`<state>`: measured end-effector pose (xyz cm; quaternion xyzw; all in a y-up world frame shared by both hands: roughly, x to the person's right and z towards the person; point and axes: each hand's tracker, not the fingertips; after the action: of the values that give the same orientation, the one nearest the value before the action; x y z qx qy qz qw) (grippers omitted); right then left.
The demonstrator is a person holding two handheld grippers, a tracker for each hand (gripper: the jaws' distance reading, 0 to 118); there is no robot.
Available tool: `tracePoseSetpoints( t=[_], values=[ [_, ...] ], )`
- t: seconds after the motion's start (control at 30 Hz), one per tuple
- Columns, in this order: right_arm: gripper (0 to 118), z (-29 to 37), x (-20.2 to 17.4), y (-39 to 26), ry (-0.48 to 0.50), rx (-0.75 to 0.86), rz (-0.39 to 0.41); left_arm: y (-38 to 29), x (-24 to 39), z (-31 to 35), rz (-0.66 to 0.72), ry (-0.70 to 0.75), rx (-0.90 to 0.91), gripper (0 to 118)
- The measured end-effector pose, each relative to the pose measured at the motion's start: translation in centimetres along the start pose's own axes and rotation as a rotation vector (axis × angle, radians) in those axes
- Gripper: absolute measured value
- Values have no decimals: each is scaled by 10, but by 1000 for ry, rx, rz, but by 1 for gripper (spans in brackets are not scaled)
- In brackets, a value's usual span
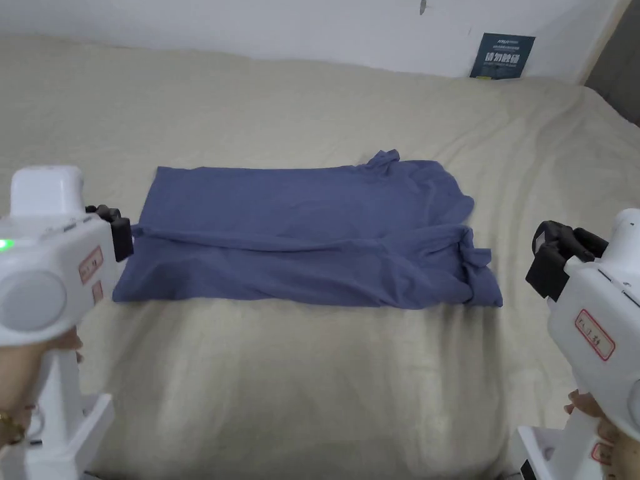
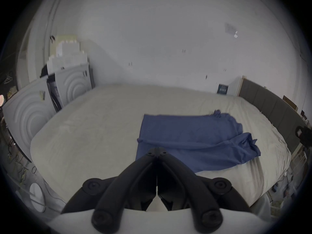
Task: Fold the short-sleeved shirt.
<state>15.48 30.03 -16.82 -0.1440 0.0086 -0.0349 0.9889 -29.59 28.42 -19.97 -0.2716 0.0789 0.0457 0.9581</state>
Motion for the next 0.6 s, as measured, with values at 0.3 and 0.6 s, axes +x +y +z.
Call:
tracePoseSetpoints(
  t=[0.3,0.6],
  values=[
    [3,-27,1,-9,-3,-84,17,5,-31,-115,102,-17,-429,108],
    [3,-44,-2,-22,-6,-162,34,-24,-23,-180,73,117,-626,89]
  ],
)
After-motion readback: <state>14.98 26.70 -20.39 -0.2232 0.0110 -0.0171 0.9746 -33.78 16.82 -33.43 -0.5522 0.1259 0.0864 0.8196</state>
